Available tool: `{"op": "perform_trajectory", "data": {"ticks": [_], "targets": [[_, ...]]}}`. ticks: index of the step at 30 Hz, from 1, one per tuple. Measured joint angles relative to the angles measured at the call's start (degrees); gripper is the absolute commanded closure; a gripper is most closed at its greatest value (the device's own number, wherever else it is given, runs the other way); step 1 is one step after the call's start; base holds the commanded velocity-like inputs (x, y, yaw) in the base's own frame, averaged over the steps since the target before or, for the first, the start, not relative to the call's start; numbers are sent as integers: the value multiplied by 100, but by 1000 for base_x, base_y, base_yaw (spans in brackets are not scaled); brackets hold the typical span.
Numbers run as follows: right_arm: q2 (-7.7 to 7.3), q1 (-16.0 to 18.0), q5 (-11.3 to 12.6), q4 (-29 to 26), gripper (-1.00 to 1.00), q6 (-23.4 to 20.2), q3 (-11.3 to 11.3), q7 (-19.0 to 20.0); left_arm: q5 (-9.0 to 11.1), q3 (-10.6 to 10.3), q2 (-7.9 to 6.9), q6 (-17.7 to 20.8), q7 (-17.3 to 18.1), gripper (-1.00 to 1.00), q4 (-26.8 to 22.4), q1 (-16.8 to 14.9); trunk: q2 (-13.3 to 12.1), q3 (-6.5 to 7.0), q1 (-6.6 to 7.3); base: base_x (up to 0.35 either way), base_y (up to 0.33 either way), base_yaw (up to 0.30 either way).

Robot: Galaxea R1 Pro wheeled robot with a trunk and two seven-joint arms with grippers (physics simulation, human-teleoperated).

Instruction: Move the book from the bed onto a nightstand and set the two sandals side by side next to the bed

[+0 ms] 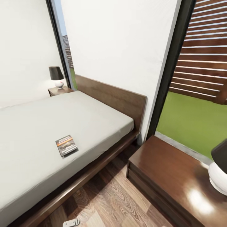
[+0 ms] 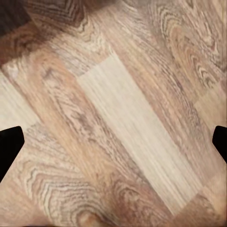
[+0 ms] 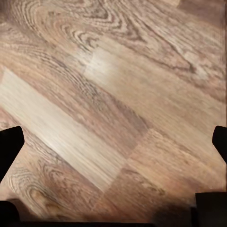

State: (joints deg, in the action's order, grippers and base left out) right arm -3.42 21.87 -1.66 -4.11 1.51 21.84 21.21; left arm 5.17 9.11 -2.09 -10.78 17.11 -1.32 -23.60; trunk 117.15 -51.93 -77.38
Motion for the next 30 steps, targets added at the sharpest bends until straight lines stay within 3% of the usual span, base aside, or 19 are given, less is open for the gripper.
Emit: {"op": "perform_trajectory", "data": {"ticks": [9,30], "targets": [[1,2,0,2,-100,0,0,0,7,1,-1,-9,0,-100,-1,1,0,0,-2,86,-56,65],[1,3,0,2,-100,0,0,-2,8,1,-1,-10,0,-100,-1,1,0,0,-2,1,-1,281]]}}
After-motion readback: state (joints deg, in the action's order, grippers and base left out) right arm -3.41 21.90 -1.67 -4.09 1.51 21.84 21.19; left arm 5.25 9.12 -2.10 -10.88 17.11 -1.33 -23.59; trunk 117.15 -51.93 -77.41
